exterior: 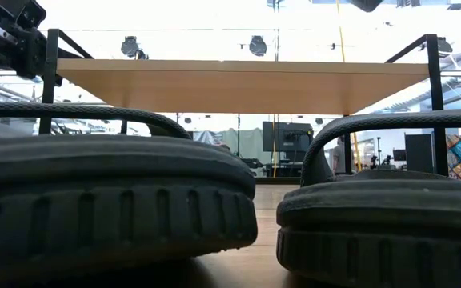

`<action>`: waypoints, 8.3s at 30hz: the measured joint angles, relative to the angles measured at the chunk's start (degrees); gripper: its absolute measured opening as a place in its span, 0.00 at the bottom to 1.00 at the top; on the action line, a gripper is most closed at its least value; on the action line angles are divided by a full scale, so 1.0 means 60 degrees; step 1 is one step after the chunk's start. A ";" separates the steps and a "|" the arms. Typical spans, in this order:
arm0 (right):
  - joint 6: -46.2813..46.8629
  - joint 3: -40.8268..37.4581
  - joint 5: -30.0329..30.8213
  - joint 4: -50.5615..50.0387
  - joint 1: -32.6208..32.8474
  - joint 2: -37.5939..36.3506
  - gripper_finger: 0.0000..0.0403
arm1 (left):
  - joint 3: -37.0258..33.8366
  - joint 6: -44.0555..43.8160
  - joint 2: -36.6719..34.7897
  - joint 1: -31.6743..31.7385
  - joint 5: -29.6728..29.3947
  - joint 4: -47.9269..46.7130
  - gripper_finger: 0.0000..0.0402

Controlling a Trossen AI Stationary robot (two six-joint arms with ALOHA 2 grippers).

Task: Pick and place slides into the shelf
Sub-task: Put the black slide on the shelf

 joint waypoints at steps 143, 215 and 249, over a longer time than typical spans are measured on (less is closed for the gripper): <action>0.1088 -0.3248 -0.0833 0.2276 -0.2119 0.0323 0.69 | 0.0003 -0.0040 0.0003 -0.0003 0.0018 -0.0786 0.08; 0.1583 -1.7527 0.1260 1.8411 0.1517 -1.1669 0.00 | 0.0000 -0.0089 -0.0001 0.0000 0.0076 -0.0221 0.08; 0.1651 -1.7714 0.0813 1.8416 0.1517 -1.1669 0.00 | 1.0097 -0.6172 0.5747 0.0038 -0.0971 -1.1311 0.01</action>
